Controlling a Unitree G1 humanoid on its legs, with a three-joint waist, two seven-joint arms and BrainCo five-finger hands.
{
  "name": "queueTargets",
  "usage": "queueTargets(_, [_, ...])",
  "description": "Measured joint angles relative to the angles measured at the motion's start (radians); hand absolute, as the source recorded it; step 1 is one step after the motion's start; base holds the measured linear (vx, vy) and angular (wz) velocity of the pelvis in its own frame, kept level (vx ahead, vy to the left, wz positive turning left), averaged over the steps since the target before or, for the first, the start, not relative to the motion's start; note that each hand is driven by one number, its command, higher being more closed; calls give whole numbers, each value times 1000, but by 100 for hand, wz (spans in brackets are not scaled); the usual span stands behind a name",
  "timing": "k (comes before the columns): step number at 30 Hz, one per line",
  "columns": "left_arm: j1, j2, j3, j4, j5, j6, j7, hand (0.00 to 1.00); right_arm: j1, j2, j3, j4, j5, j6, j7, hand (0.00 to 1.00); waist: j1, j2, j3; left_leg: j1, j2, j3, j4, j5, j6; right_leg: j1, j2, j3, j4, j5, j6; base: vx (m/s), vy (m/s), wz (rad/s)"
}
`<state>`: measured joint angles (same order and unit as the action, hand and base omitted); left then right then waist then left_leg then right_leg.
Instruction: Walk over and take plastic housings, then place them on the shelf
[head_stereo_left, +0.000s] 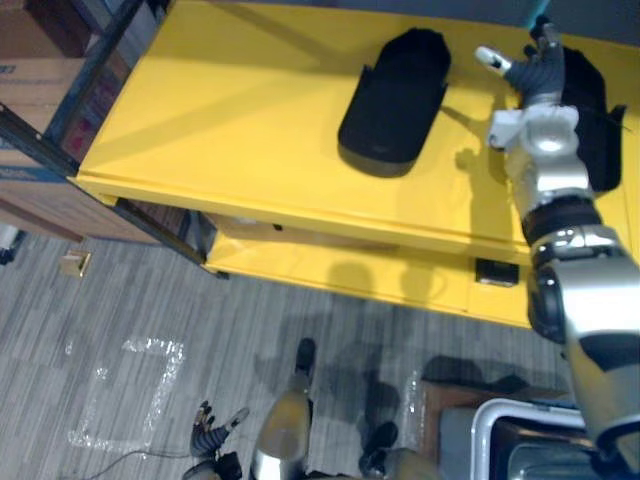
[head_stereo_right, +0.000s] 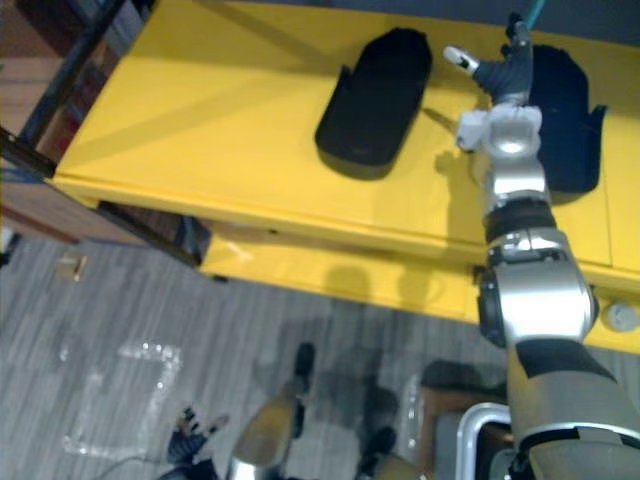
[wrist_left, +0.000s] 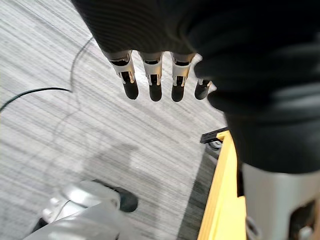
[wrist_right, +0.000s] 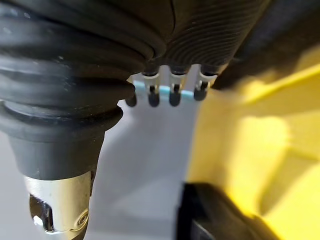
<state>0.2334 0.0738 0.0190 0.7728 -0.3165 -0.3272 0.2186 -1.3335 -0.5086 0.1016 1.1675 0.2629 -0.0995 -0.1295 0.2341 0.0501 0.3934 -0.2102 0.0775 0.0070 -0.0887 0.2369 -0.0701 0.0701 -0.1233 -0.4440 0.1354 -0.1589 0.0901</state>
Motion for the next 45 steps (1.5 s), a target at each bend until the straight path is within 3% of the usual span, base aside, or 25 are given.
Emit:
queueTargets(7, [0, 0, -2, -8, -22, -1, -1, 0, -17, 0, 40, 28, 0, 36, 47, 0, 9, 7, 24, -5, -1, -3, 3, 0, -1, -30, -15, 0, 61, -38, 0, 10, -9, 1])
queueTargets(19, [0, 2, -4, -17, -39, -3, -2, 0, -45, -28, 59, 27, -2, 23, 63, 0, 14, 17, 35, -36, 1, -26, 0, 8, -12, -77, -21, -16, 134, -80, -5, -10, -11, 5])
queueTargets(27, [0, 1, -5, -20, -41, -8, -6, 0, -55, -45, 74, 26, -4, -41, 56, 0, 28, 43, 57, -39, 0, -28, 3, 9, -13, -90, -22, -19, 161, -96, -5, 0, 0, 0])
queueTargets(38, [-5, 2, -4, -24, -72, -9, -33, 0, -90, -68, 128, 24, -12, -124, 18, 0, 36, 48, 73, -77, -3, -39, 4, 18, -15, -136, -29, -22, 192, -108, -8, 1, -1, 2])
queueTargets(45, [-7, 2, -3, -6, -71, -43, -39, 0, -88, -65, 144, 24, -23, -159, 17, 0, 52, 48, 73, -85, -1, -51, 4, 21, -18, -139, -28, -28, 193, -112, -14, 1, -2, 4])
